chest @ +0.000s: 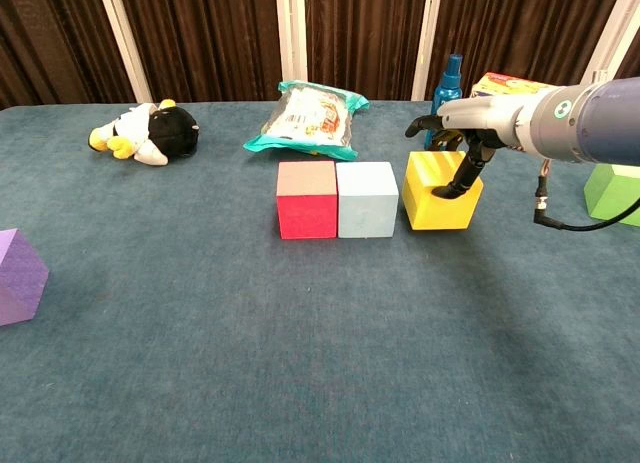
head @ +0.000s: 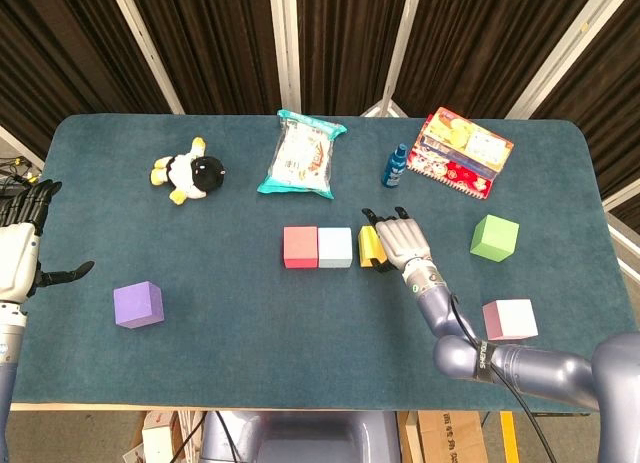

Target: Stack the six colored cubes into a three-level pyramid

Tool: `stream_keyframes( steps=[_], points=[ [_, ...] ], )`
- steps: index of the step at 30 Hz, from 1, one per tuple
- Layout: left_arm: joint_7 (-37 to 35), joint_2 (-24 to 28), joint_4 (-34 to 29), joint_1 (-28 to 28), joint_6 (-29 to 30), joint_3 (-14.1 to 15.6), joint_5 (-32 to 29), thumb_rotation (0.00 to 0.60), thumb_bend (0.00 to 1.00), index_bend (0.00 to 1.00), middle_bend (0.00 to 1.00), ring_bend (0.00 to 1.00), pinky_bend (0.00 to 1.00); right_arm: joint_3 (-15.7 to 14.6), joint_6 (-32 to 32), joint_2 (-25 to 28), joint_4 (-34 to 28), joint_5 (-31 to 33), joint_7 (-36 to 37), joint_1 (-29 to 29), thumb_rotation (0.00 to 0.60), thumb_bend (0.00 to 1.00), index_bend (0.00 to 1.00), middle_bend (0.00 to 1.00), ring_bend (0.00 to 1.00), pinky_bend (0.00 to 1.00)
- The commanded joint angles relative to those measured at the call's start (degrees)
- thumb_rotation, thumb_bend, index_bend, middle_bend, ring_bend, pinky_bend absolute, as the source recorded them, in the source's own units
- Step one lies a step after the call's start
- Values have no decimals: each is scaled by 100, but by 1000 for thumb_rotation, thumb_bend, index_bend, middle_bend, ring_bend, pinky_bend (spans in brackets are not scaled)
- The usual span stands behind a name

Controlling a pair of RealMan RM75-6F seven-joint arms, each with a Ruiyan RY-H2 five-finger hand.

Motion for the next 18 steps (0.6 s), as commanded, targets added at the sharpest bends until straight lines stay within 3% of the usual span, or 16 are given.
stream_keyframes(
  steps=[1, 18],
  points=[
    [-18, 8, 10, -6, -24, -3, -17, 600, 123, 0, 22, 0, 42, 16, 20, -27, 19, 43, -22, 33, 600, 420, 0, 432, 352, 0],
    [-110, 41, -11, -20, -91, -17, -70, 600, 123, 0, 22, 0, 42, 16, 72, -220, 115, 233, -179, 223, 600, 421, 0, 432, 352, 0]
  ],
)
